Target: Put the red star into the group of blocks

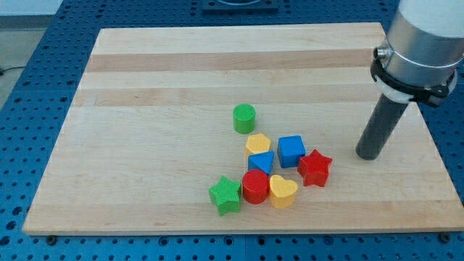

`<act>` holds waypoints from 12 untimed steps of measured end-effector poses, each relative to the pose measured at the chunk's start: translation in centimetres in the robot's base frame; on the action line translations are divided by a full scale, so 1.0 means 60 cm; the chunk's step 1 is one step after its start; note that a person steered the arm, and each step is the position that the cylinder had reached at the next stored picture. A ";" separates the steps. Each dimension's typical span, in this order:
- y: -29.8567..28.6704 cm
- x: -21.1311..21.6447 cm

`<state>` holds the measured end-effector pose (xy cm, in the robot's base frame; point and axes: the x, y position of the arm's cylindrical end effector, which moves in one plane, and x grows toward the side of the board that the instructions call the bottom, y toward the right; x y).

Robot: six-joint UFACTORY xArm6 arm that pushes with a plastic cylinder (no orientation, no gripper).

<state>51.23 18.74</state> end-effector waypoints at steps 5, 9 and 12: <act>0.000 0.015; -0.042 0.058; -0.052 0.043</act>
<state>53.80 15.64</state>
